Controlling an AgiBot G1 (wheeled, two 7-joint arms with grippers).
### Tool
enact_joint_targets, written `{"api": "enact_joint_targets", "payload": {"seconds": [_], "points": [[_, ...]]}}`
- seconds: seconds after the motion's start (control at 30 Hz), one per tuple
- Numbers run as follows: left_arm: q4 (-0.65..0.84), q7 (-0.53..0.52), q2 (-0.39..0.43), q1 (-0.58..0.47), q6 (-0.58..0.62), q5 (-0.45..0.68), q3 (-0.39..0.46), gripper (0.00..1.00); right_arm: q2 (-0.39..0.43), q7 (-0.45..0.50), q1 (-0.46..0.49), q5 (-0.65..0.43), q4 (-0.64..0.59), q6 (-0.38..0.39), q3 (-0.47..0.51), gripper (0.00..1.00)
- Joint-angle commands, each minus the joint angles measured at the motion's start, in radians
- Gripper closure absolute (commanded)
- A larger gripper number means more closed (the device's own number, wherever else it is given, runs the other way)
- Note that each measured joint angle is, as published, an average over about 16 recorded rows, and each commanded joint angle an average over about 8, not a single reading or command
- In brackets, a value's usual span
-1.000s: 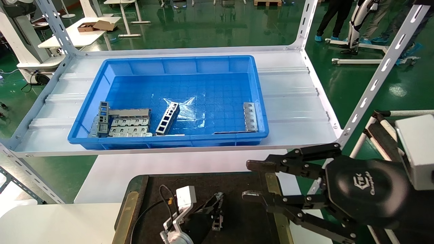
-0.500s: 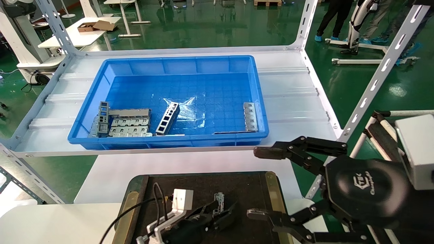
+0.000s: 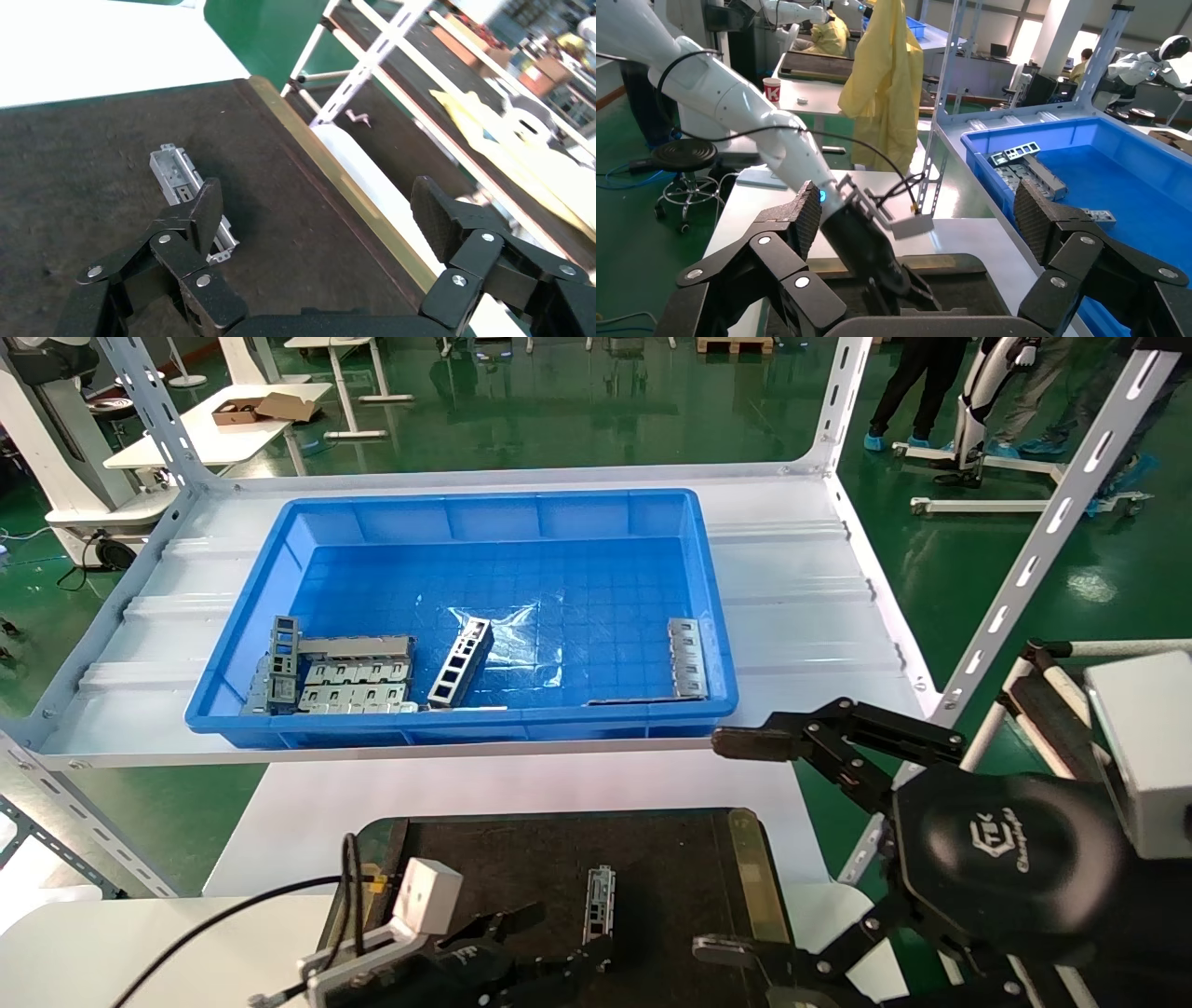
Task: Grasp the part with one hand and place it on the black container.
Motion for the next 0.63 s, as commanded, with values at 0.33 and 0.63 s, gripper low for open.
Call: {"api": "enact_joint_targets", "payload": {"seconds": [0.33,0.63], "points": [[-0.015,0.049,-0.109,-0.003,0.170,-0.041,-0.061,0.00,0.000,0.000,0.000,0.000,0.000,0.000,-0.001,0.00],[-0.015,0.076,-0.136,0.016,0.204,-0.070,-0.092,0.00,0.000,0.000,0.000,0.001,0.000,0.000,-0.001,0.00]]}}
